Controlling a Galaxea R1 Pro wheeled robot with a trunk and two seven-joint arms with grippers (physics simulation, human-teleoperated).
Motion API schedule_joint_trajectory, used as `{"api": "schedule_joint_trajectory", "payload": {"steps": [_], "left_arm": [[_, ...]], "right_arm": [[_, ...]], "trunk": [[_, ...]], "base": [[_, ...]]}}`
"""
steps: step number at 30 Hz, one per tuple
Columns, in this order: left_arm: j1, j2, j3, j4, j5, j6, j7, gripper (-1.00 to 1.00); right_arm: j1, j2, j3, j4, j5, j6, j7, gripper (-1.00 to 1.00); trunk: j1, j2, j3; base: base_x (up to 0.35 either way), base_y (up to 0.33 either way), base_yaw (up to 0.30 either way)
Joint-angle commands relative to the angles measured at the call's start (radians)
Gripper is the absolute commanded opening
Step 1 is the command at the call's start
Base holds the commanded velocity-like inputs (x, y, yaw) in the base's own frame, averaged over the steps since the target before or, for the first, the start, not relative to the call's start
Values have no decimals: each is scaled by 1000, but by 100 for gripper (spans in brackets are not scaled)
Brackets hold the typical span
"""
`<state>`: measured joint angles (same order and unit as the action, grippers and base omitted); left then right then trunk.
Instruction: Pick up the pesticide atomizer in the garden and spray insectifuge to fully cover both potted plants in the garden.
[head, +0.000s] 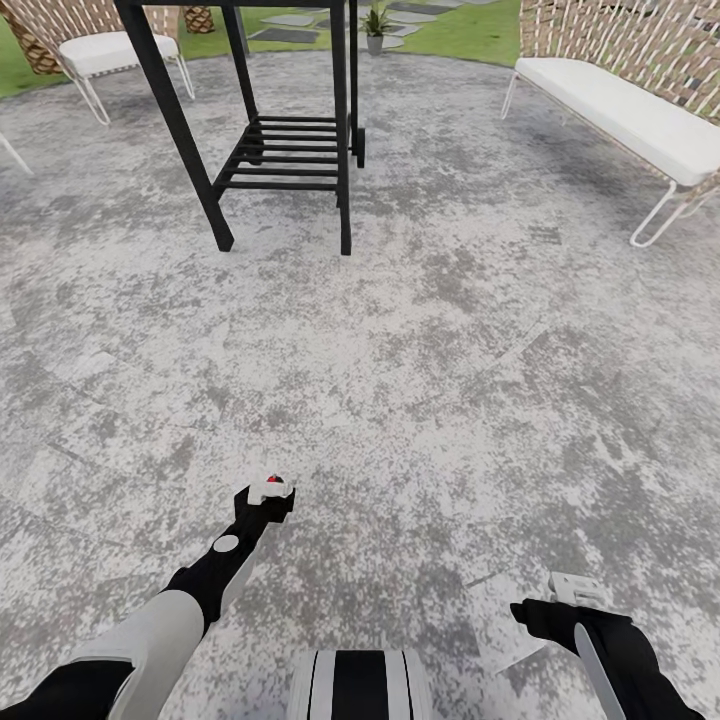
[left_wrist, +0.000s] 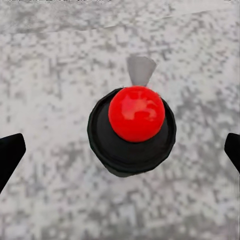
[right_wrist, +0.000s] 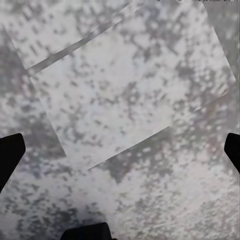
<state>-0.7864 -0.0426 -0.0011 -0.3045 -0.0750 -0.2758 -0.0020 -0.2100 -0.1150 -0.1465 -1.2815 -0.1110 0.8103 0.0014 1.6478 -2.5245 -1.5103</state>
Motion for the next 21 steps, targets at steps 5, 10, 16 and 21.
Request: {"api": "schedule_joint_trajectory", "payload": {"steps": [5,10,16,21], "left_arm": [[0,0,0,1,-8,-3,0,100],[0,0,0,1,-8,-3,0,100],[0,0,0,1,-8,-3,0,100],[0,0,0,1,-8,-3,0,100]], "right_arm": [[0,0,-1,-1,-6,4,0,100],[0,0,-2,-1,-6,4,0,100],[-1,0,-2,-1,-6,4,0,100],[0,-1,-2,-1,-6,4,0,100]], "trunk": [[0,0,-1],[0,0,-1],[0,0,-5],[0,0,-6]], "base": [[138,0,0],[30,0,0],[2,0,0],[0,0,0]]}}
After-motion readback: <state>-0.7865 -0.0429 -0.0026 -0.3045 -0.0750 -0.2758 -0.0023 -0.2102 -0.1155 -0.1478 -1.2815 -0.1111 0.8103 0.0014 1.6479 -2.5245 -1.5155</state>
